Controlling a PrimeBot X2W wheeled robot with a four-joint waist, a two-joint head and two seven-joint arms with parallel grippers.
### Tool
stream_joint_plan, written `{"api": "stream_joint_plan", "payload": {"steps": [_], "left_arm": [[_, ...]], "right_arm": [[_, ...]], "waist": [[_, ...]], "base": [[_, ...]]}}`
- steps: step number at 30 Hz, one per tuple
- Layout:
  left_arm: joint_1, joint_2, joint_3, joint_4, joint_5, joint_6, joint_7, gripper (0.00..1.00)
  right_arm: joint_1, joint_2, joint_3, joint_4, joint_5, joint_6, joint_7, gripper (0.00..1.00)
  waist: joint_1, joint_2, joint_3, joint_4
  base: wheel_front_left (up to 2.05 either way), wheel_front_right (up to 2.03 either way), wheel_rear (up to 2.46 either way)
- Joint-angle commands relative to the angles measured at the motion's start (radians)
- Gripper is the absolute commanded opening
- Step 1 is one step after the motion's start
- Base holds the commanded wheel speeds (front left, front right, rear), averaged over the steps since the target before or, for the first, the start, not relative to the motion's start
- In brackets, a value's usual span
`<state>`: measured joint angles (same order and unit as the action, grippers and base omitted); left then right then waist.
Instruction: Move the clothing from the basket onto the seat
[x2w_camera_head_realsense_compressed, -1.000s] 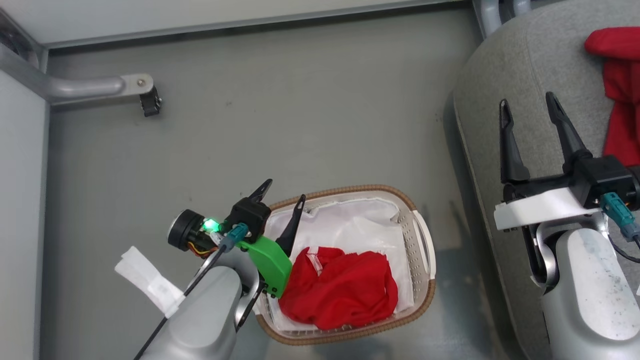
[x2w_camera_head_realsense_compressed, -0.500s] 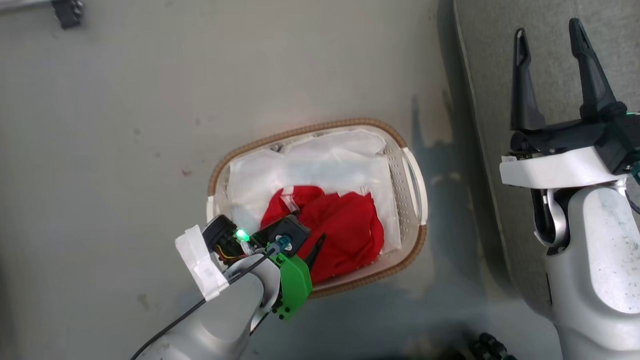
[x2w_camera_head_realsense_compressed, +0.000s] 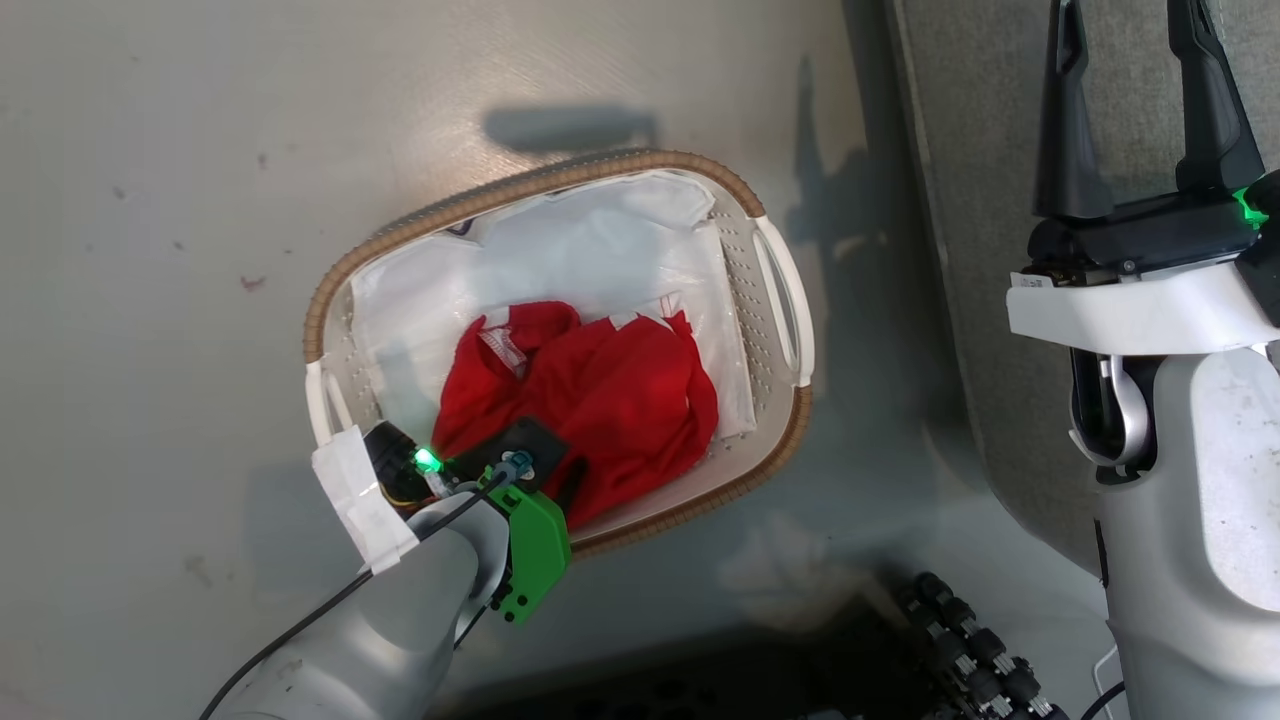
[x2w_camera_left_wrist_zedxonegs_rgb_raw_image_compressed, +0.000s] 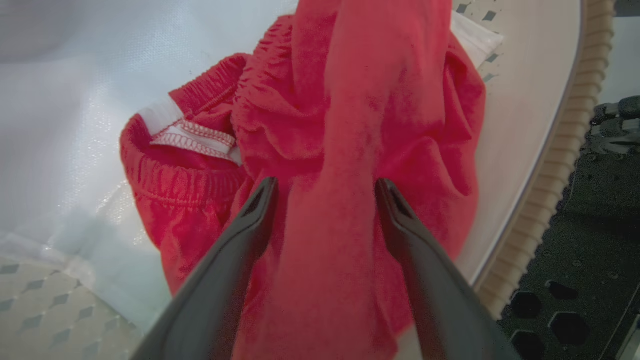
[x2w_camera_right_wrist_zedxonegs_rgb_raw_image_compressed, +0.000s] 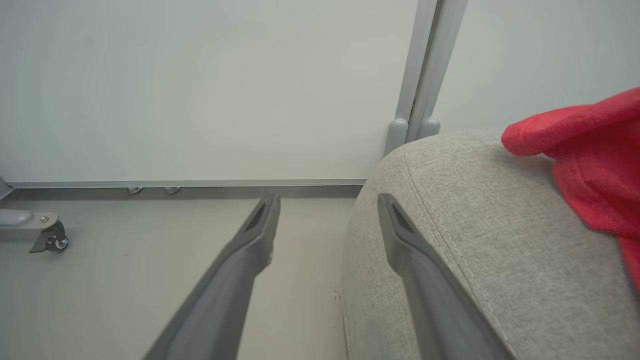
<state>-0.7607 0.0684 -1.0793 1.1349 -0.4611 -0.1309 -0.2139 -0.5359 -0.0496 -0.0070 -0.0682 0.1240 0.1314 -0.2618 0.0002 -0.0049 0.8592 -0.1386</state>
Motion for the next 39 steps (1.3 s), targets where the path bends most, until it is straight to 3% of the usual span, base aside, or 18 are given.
{"api": "stream_joint_plan", "payload": {"steps": [1,2,3,4,5,18,39], "left_arm": [[-0.021,0.009,-0.006,0.009,-0.016,0.001,-0.005,0.87],[-0.022,0.01,-0.009,0.014,-0.021,0.001,-0.007,0.7],[-0.023,0.011,-0.013,0.019,-0.028,0.001,-0.008,0.44],[-0.022,0.012,-0.016,0.022,-0.034,0.001,-0.011,0.31],[-0.023,0.012,-0.017,0.024,-0.043,0.001,-0.015,0.0],[-0.024,0.017,0.033,-0.043,-0.077,0.001,-0.052,0.0],[0.18,0.11,0.227,-0.422,0.019,0.001,-0.052,0.0]], "right_arm": [[-0.013,-0.002,-0.001,-0.005,0.004,-0.001,-0.005,1.0],[-0.012,-0.002,0.0,-0.005,0.006,-0.001,-0.005,1.0],[-0.011,-0.002,0.0,-0.004,0.008,-0.001,-0.005,1.0],[-0.011,-0.002,0.0,-0.002,0.008,-0.001,-0.005,1.0],[-0.011,-0.002,-0.001,0.001,0.008,-0.001,-0.005,1.0],[0.015,-0.002,0.003,0.057,-0.012,-0.001,-0.005,1.0],[0.224,-0.002,-0.005,0.197,-0.047,-0.001,-0.005,1.0]], "waist": [[-0.0002,0.0049,0.029,-0.028],[-0.0002,0.0049,0.03,-0.028],[-0.0002,0.0049,0.029,-0.029],[-0.0002,0.0049,0.029,-0.029],[-0.0002,0.0049,0.026,-0.028],[-0.0002,0.0049,-0.103,0.018],[-0.0002,0.0049,-0.58,0.129]], "base": [[0.0,0.0,0.0],[0.0,0.0,0.0],[0.0,0.0,0.0],[0.0,0.0,0.0],[0.0,0.0,0.0],[0.0,0.0,0.0],[0.0,0.0,0.0]]}}
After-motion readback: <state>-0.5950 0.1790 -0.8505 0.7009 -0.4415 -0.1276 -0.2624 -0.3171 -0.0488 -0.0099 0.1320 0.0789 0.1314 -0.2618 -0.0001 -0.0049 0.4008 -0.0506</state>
